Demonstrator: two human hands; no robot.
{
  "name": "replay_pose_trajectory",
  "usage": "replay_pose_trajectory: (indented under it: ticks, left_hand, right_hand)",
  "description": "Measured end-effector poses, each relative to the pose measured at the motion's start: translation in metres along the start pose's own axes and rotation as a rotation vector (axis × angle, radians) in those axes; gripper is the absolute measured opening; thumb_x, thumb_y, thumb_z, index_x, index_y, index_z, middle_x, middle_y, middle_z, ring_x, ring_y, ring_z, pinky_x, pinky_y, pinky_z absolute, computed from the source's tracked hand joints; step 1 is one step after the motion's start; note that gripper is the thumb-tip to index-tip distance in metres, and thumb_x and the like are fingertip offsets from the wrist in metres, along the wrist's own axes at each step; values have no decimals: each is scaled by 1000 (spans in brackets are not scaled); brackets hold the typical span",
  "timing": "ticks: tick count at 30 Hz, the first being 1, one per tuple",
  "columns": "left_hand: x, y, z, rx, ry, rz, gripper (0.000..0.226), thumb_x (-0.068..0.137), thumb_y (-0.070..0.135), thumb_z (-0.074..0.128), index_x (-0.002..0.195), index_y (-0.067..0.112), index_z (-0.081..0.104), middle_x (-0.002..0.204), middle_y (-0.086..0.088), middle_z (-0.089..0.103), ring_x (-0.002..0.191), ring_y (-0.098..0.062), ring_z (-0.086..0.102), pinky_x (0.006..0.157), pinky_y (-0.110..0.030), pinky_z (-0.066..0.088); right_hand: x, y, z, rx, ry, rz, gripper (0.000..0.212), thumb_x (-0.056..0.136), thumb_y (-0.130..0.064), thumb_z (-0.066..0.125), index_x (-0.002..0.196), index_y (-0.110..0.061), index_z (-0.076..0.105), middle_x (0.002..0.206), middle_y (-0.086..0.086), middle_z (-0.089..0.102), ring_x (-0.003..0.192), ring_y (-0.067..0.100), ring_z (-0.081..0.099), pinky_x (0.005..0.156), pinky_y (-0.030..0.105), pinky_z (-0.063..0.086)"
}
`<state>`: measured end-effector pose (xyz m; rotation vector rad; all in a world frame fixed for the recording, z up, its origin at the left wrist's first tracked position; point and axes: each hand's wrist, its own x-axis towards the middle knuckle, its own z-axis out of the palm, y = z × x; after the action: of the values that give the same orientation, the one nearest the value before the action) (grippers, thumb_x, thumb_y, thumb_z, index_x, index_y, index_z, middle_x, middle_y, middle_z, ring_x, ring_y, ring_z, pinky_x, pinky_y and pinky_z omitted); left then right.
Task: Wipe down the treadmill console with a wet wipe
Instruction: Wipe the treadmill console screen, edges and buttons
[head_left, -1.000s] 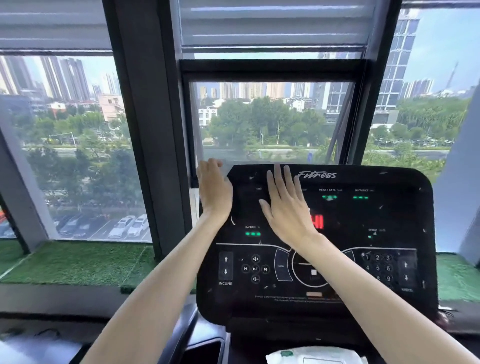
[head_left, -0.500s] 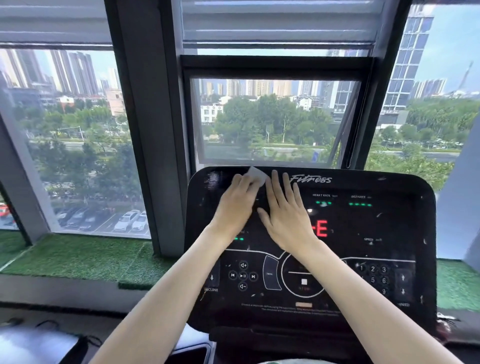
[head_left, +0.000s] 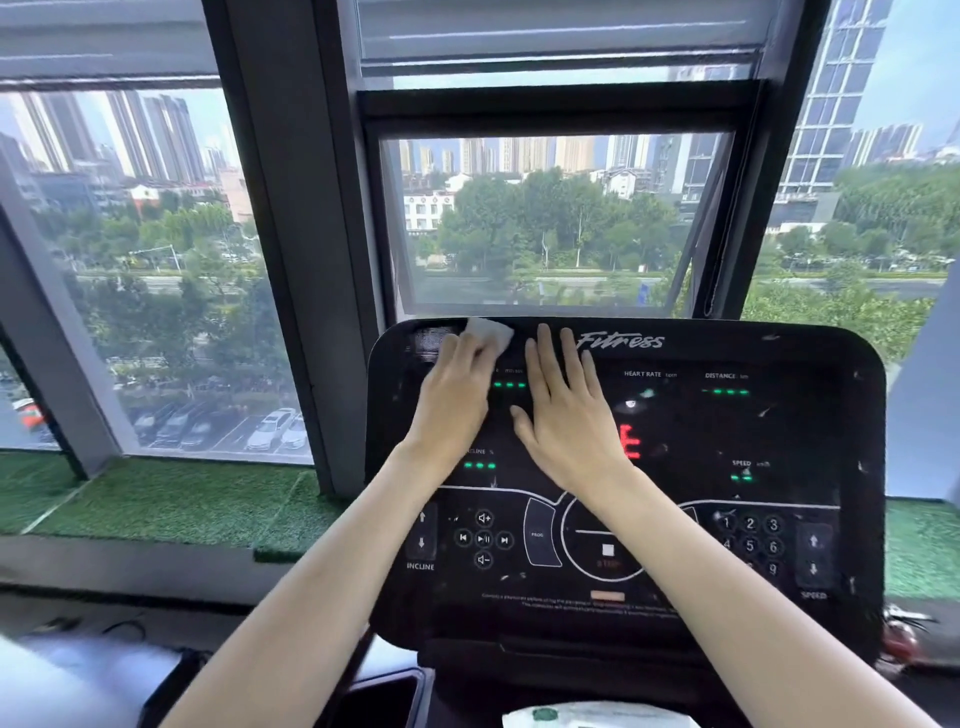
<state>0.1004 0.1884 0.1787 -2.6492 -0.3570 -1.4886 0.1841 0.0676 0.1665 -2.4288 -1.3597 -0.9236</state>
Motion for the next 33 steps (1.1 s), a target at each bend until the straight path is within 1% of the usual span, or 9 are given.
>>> replay_pose_trajectory:
  ticks: [1,5,9,13,17,21,24,28,33]
  left_hand:
    - [0,-7,-2,-2,-15,63,50,69,-19,57,115,1,60,102,-13,56,91,-30,52,72,-37,54]
    - [6,-21,-8,-144,208,-527,34,87,-11,49,115,3,62,99,-10,52,95,-27,50,83,-34,49]
    - [0,-13,-9,-35,-7,-45,51,78,-16,54,123,9,57,111,-7,53,101,-24,47,77,-32,51]
    - [5,-30,-15,-140,181,-492,38,86,-13,50,118,5,62,95,-8,52,93,-23,48,79,-25,44]
    - [-3,-24,-13,-43,-14,-45,46,79,-15,54,119,8,60,103,-8,54,96,-24,48,73,-34,51]
    - [1,-53,-22,-188,163,-377,26,90,-5,51,110,5,66,86,4,45,86,-15,44,79,-19,41]
    - [-14,-63,-26,-173,94,-274,24,90,-5,53,106,6,67,85,5,47,86,-10,42,79,-10,32]
    - [-36,-84,-36,-173,-26,-67,21,87,-8,55,100,2,67,87,-3,55,87,-12,47,79,-17,37]
    - [2,-96,-47,-175,-68,-49,23,90,-4,53,106,3,67,87,-7,56,86,-13,49,80,-16,38]
  right_hand:
    - [0,1,-1,-7,-2,-6,70,90,-41,23,147,0,20,156,17,13,144,35,9,117,48,15]
    - [0,2,-1,-31,-6,-6,69,91,-41,23,146,0,23,155,17,17,143,36,13,116,48,19]
    - [0,2,-1,-21,-4,-13,67,93,-38,33,146,0,22,156,17,16,144,36,12,116,49,18]
    - [-1,0,-3,-26,-9,0,67,93,-39,32,147,0,21,156,17,15,144,36,9,116,49,17]
    - [0,-4,-1,0,-16,19,68,93,-41,29,147,0,21,156,18,15,144,36,8,116,50,16]
    - [1,-2,-1,-22,-17,18,71,92,-46,20,148,-1,19,157,17,12,144,36,7,117,49,13]
    - [1,-7,-3,4,-8,43,72,94,-49,18,149,-2,13,157,16,7,145,36,1,118,47,4]
    - [-9,-27,-3,38,69,-39,69,95,-46,28,148,-2,19,156,17,14,145,32,8,117,47,8]
    - [-29,-64,21,7,-4,-202,65,97,-43,26,147,-3,23,156,14,19,145,27,15,116,43,9]
